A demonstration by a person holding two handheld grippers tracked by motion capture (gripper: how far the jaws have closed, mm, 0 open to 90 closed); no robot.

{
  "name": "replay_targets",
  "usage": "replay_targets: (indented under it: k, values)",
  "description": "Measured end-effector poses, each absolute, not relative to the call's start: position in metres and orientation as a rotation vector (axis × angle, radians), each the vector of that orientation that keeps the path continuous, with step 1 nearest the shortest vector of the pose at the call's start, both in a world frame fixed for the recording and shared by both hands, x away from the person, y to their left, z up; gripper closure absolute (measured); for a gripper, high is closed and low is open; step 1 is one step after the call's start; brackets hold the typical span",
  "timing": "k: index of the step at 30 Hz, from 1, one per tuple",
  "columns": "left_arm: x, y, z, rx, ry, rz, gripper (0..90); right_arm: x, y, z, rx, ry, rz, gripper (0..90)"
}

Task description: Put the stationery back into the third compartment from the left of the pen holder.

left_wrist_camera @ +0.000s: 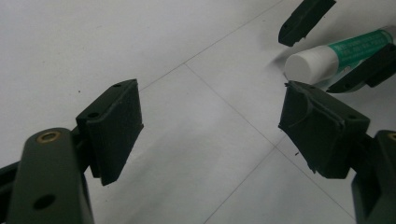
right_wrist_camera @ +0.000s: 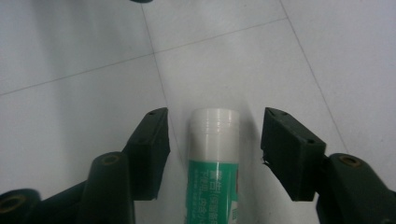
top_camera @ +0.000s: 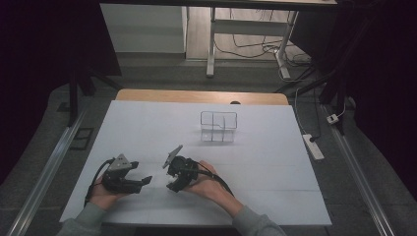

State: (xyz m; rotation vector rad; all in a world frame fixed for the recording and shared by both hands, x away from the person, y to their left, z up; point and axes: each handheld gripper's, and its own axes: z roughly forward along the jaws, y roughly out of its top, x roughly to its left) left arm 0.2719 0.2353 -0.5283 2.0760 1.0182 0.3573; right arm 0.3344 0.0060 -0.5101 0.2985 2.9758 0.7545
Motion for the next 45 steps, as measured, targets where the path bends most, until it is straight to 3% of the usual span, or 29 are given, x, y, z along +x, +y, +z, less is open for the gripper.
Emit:
replay_targets:
  k: [6, 7, 11, 45]
  values:
    - [0.272, 0.235, -0.528, 2.078, 1.017, 0.358, 20.6, 0.333, 0.009, -0.514, 0.299, 3.003, 0.696, 54.3]
    - [0.272, 0.235, -0.528, 2.078, 1.017, 0.358, 20.5, 0.333, 0.009, -0.514, 0.295, 2.99, 0.678, 60.5]
    - [0.272, 0.235, -0.528, 2.077, 1.017, 0.358, 20.5, 0.335, 0.008, -0.514, 0.31, 3.003, 0.685, 63.9]
    - [0.272, 0.235, -0.529, 2.075, 1.021, 0.354, 20.2, 0.352, -0.044, -0.452, 0.49, 2.8, 1.127, 64.5]
